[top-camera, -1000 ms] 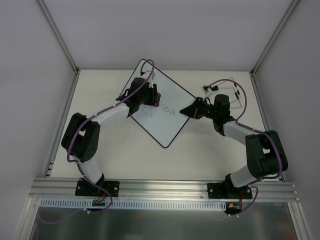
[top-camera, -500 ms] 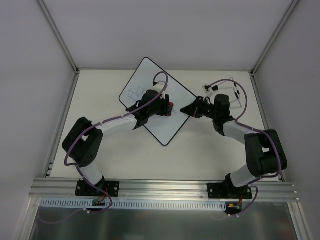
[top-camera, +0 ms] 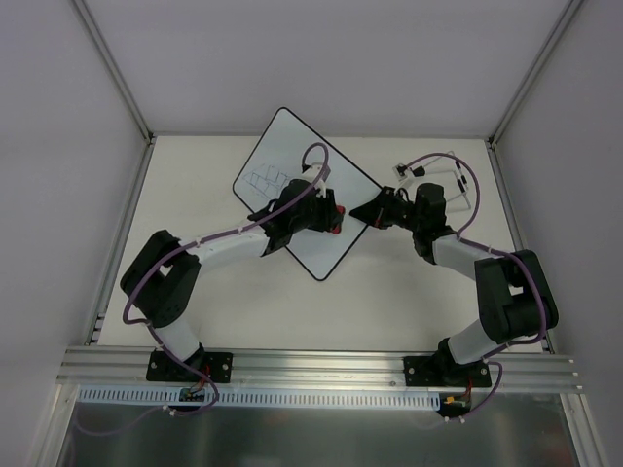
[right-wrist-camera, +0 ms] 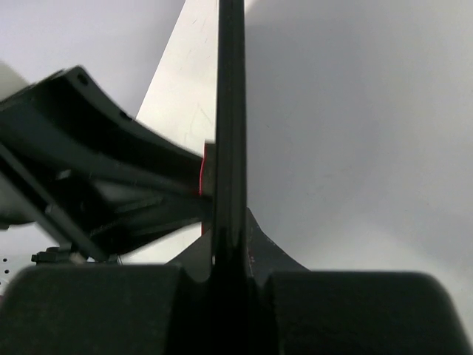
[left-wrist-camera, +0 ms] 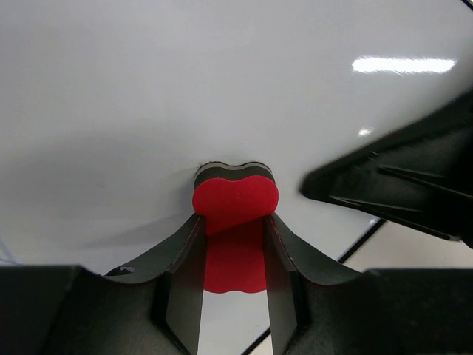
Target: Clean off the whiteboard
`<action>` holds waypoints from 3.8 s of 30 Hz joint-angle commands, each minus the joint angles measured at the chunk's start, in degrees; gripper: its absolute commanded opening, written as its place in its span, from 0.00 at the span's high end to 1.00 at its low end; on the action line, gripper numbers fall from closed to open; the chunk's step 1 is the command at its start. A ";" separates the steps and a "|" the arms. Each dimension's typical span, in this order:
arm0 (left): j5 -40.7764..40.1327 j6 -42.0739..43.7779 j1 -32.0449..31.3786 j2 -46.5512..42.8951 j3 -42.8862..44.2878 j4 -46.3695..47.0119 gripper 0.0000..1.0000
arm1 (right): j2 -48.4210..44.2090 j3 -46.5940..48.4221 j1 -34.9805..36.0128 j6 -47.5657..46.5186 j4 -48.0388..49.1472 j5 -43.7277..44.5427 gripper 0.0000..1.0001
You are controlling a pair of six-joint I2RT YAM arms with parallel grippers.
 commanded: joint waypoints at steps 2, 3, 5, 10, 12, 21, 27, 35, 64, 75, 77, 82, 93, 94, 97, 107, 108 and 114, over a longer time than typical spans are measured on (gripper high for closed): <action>-1.40 -1.79 7.48 1.43 -1.95 -5.77 1.00 | -3.58 2.84 3.41 1.49 11.31 -8.39 1.00; -1.66 -1.53 8.37 1.43 -1.86 -5.86 1.00 | -3.50 2.67 3.41 1.40 11.31 -8.48 1.00; -2.19 -0.22 10.38 1.95 -0.98 -5.95 1.00 | -3.32 2.67 3.41 1.49 11.31 -8.74 1.00; -2.46 1.38 12.33 3.89 2.44 -6.30 1.00 | -2.88 3.28 3.41 1.93 11.31 -9.01 1.00; 0.42 1.11 12.33 4.68 3.15 -6.30 1.00 | -2.71 3.46 3.41 2.10 11.31 -9.36 1.00; 3.52 -0.12 4.16 7.75 7.10 -6.21 1.00 | -1.65 3.90 3.41 2.19 11.31 -9.10 1.00; 7.12 1.37 -0.84 9.86 8.34 -6.21 1.00 | -1.21 4.51 3.33 2.28 11.31 -8.83 1.00; 9.41 -1.44 -6.47 8.90 2.72 -6.21 1.00 | -0.33 5.74 3.41 2.02 11.22 -8.22 1.00; 3.08 -5.13 27.09 13.55 3.15 -6.21 1.00 | -2.18 1.17 3.15 2.10 11.93 -11.03 1.00; 5.54 -7.50 20.16 13.64 8.07 -3.14 1.00 | -0.95 1.96 3.24 2.54 11.84 -12.61 1.00; 5.63 -9.51 17.61 14.08 7.99 -1.56 1.00 | -0.86 1.96 3.24 2.54 11.93 -12.61 1.00; 6.16 -15.84 13.13 13.47 4.92 2.57 1.00 | -0.77 2.32 3.32 2.81 12.19 -12.52 1.00; 4.32 -20.77 14.86 11.89 -0.98 4.25 1.00 | -0.86 1.52 3.24 2.81 12.80 -12.88 1.00; 4.05 -20.95 15.75 11.97 -1.33 3.99 1.00 | -0.95 1.44 3.24 2.81 12.80 -12.88 1.00; 4.31 -21.13 18.99 12.76 -2.12 2.93 1.00 | -1.30 1.09 3.32 2.89 12.80 -12.79 1.00; 3.26 -21.39 21.64 14.26 -4.76 1.61 1.00 | -1.12 1.00 3.32 2.81 12.80 -12.88 1.00; 3.43 -21.39 22.25 14.52 -4.85 1.61 1.00 | -1.04 1.08 3.32 2.81 12.80 -12.88 1.00; 5.89 -21.83 21.12 14.26 -4.59 1.61 1.00 | -0.51 1.08 3.24 2.81 12.89 -12.70 1.00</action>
